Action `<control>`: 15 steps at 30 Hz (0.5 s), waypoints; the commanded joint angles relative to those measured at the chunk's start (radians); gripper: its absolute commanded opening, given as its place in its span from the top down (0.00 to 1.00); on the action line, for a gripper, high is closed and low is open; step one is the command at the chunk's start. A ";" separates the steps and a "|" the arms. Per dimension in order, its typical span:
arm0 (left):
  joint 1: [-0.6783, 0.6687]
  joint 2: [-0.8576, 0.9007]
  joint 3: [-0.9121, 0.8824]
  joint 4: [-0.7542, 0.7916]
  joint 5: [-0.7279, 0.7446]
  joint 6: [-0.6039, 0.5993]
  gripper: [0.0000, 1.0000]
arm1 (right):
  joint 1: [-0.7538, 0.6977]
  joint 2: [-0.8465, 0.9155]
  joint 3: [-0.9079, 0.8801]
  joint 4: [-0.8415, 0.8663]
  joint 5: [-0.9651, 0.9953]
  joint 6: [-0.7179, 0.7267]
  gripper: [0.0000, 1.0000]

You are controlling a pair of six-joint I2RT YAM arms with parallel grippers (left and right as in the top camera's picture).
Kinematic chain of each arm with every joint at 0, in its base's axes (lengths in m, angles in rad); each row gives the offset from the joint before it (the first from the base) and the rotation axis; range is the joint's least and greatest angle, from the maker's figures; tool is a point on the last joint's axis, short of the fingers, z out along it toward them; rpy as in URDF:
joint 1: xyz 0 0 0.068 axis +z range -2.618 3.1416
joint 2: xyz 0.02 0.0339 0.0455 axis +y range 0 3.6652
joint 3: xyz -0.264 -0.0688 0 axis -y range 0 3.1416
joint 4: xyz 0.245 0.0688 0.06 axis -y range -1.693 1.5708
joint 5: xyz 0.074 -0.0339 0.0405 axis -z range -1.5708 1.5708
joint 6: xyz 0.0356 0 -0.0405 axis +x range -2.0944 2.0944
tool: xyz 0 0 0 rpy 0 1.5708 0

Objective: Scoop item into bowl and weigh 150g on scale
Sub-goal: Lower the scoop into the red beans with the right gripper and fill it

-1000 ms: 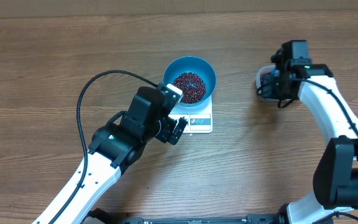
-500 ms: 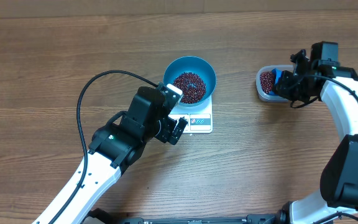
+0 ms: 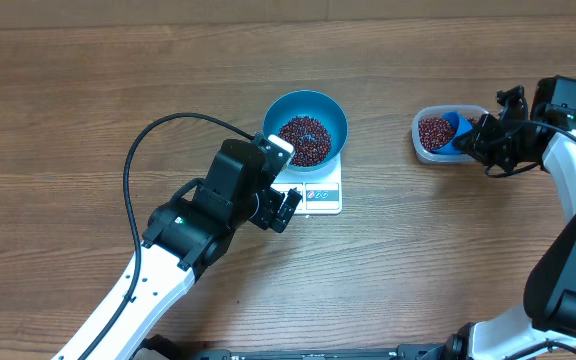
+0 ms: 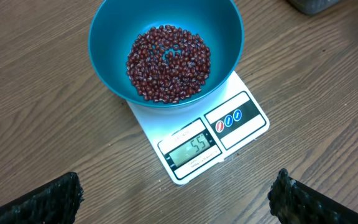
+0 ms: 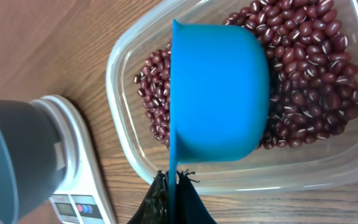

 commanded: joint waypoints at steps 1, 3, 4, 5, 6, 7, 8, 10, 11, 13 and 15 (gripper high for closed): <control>0.006 0.003 -0.002 0.003 0.016 -0.013 0.00 | -0.030 0.011 -0.007 0.006 -0.098 0.013 0.96; 0.006 0.003 -0.002 0.003 0.016 -0.013 0.01 | -0.043 0.011 -0.007 0.006 -0.108 0.028 0.96; 0.006 0.003 -0.002 0.003 0.016 -0.013 0.00 | -0.047 0.011 -0.007 0.006 -0.109 0.031 0.96; 0.006 0.003 -0.002 0.003 0.016 -0.013 0.00 | -0.051 0.011 -0.007 0.006 -0.110 0.031 0.96; 0.006 0.003 -0.002 0.003 0.016 -0.012 0.01 | -0.055 0.011 -0.007 0.006 -0.115 0.031 0.96; 0.006 0.003 -0.002 0.003 0.016 -0.013 0.00 | -0.058 0.011 -0.007 0.007 -0.124 0.031 0.96; 0.006 0.003 -0.002 0.003 0.016 -0.013 0.00 | -0.063 0.011 -0.007 0.007 -0.135 0.031 0.96; 0.006 0.003 -0.002 0.003 0.016 -0.013 0.00 | -0.075 0.011 -0.007 0.009 -0.169 0.031 0.96; 0.006 0.003 -0.002 0.003 0.016 -0.013 0.00 | -0.082 0.011 -0.007 0.010 -0.185 0.031 0.96; 0.006 0.003 -0.002 0.003 0.016 -0.013 0.00 | -0.100 0.011 -0.007 0.010 -0.215 0.031 0.96; 0.006 0.003 -0.002 0.003 0.016 -0.012 0.00 | -0.119 0.011 -0.007 0.010 -0.241 0.030 0.96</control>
